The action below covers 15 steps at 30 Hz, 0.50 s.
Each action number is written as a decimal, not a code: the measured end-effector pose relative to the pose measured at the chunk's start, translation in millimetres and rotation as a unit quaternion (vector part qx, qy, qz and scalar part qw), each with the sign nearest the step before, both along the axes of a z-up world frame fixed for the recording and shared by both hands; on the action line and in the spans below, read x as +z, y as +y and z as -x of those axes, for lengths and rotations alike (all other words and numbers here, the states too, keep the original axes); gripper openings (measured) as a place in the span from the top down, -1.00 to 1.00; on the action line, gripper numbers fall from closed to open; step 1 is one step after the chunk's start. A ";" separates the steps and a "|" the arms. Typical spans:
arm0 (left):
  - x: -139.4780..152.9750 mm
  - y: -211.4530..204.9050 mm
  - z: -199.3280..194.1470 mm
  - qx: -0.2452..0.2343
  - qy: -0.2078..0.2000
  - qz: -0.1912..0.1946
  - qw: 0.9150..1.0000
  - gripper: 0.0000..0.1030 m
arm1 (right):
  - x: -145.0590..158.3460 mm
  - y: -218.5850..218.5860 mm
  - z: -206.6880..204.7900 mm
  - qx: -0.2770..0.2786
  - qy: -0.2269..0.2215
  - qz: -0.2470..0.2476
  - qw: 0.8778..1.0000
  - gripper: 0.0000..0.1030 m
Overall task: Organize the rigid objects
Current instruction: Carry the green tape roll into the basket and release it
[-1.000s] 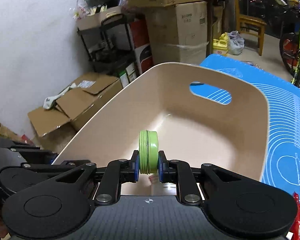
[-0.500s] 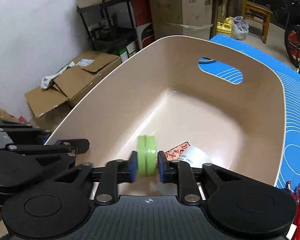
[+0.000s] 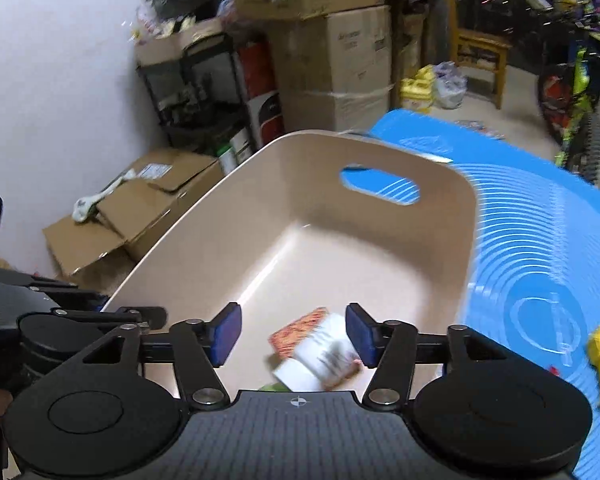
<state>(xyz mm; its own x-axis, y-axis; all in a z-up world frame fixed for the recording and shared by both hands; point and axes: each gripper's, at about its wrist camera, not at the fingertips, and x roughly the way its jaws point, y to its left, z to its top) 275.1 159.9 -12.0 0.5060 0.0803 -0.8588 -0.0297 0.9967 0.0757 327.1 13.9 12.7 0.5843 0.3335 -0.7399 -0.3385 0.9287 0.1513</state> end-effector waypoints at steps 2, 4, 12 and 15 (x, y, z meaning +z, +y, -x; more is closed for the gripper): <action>-0.1 0.5 0.0 0.000 0.000 0.000 1.000 0.73 | 6.9 -15.0 6.6 -0.017 -0.008 -0.006 1.000 -0.37; 0.0 0.5 -0.1 0.001 0.000 0.003 1.000 0.73 | 13.0 -29.5 10.7 -0.036 -0.016 -0.006 0.999 -0.39; 0.2 1.1 -0.1 0.000 -0.001 0.003 1.000 0.73 | 17.5 -81.9 22.3 -0.107 -0.028 0.004 0.994 -0.50; 0.3 0.3 0.0 -0.002 -0.001 0.001 1.000 0.73 | 8.2 -96.5 27.6 -0.126 -0.019 0.018 0.992 -0.54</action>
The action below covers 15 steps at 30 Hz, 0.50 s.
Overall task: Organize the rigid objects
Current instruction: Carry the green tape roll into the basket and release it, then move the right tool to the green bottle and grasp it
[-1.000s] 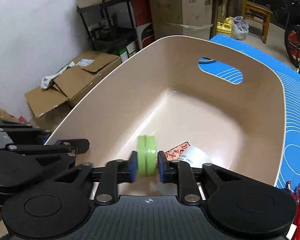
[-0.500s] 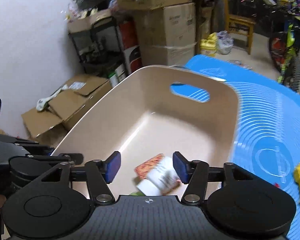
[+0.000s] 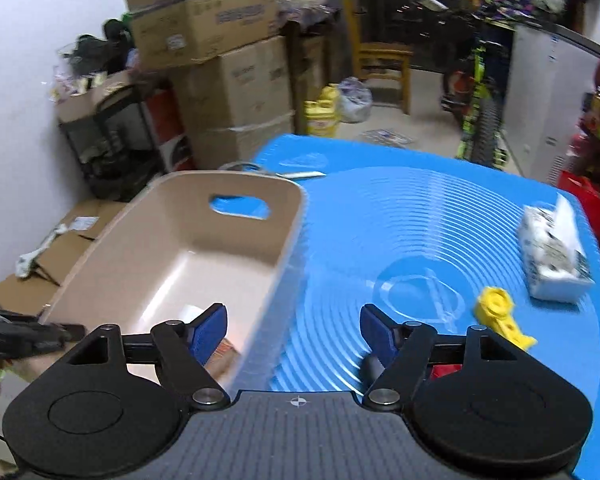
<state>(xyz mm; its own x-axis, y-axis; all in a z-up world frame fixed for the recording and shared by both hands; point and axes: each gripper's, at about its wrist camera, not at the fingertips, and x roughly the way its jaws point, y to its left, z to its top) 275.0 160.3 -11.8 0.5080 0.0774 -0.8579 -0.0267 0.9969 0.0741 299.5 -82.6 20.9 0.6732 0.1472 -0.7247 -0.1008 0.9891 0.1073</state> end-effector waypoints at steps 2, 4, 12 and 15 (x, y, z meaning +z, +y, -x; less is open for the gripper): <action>-0.1 -0.9 0.0 -0.001 0.000 -0.002 1.000 0.73 | -7.6 -9.8 4.3 -0.012 0.012 0.007 1.000 -0.56; -0.4 -1.3 -0.1 -0.001 0.000 -0.003 1.000 0.73 | -17.4 -17.9 8.8 -0.023 0.027 0.012 0.999 -0.57; -1.5 -3.1 1.1 0.000 -0.001 -0.009 1.000 0.72 | -63.6 -37.7 25.6 -0.051 0.093 0.041 0.994 -0.57; -1.6 -3.5 1.3 0.000 -0.001 -0.011 1.000 0.71 | -78.1 -41.9 24.1 -0.063 0.117 0.034 0.991 -0.57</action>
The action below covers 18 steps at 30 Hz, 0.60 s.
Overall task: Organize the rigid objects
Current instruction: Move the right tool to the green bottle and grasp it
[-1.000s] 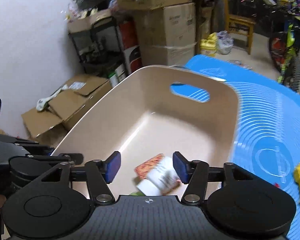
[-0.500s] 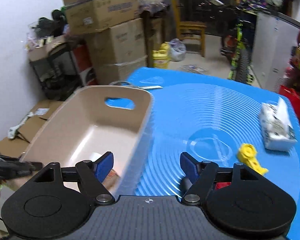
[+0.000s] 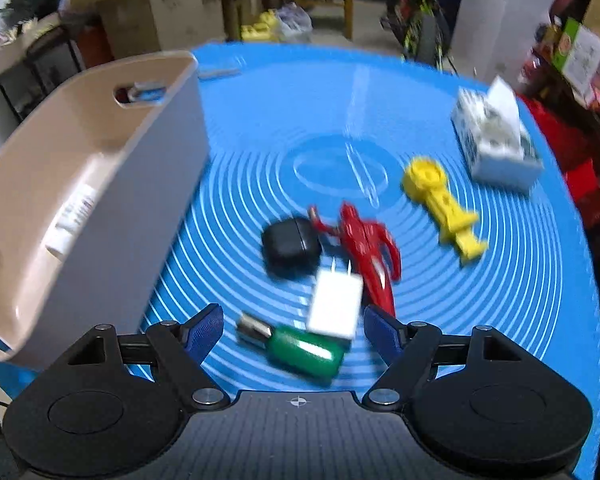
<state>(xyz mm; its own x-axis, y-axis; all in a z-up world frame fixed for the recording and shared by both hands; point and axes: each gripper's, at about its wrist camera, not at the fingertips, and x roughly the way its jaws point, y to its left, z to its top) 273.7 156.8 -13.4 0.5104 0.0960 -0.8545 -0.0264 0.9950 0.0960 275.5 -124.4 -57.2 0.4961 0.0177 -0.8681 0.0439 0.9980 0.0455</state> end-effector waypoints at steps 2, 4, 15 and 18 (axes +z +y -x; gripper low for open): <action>0.2 -0.5 0.0 0.000 0.000 -0.002 1.000 0.71 | -8.3 -2.3 0.1 -0.006 0.012 -0.004 1.000 -0.57; 0.0 -0.6 0.0 0.000 0.000 -0.003 1.000 0.71 | -14.2 -0.6 -0.6 -0.003 0.021 -0.001 1.000 -0.57; -0.1 -1.3 0.4 0.000 0.000 -0.003 1.000 0.71 | -37.2 4.8 -2.7 0.056 0.032 0.004 0.998 -0.44; -0.1 -1.2 0.4 0.000 0.000 -0.005 1.000 0.70 | -37.8 4.9 -2.7 0.065 0.029 0.008 0.997 -0.33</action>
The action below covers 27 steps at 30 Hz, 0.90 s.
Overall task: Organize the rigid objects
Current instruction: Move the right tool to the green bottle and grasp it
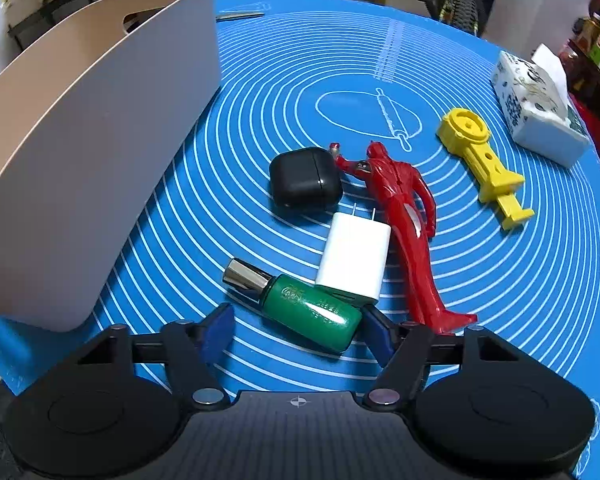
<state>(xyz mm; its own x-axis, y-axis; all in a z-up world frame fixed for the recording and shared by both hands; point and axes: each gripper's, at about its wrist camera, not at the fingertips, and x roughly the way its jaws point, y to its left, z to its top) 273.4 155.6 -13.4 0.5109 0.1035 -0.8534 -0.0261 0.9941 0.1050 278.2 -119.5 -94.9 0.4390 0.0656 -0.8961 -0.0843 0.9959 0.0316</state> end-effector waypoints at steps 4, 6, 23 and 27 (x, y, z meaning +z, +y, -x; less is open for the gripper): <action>0.7 -0.3 0.7 0.000 0.000 -0.002 1.000 0.70 | 3.2 -1.0 1.1 0.008 0.005 0.008 1.000 -0.15; 0.7 -0.3 0.7 0.000 0.000 -0.002 1.000 0.70 | 4.7 -0.9 3.7 0.015 0.013 -0.001 1.000 -0.08; 0.9 0.8 0.5 0.000 0.000 -0.006 1.000 0.69 | 5.2 17.5 0.6 0.070 -0.005 0.016 0.997 0.32; 0.3 0.3 0.6 0.000 0.000 -0.007 1.000 0.69 | 7.4 17.6 5.1 0.070 -0.008 0.013 0.997 0.32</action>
<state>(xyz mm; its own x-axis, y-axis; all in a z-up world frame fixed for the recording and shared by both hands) 272.7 155.9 -13.1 0.5118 0.1158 -0.8513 -0.0261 0.9925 0.1194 273.1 -101.9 -87.5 0.4414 0.1048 -0.8912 -0.2233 0.9747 0.0040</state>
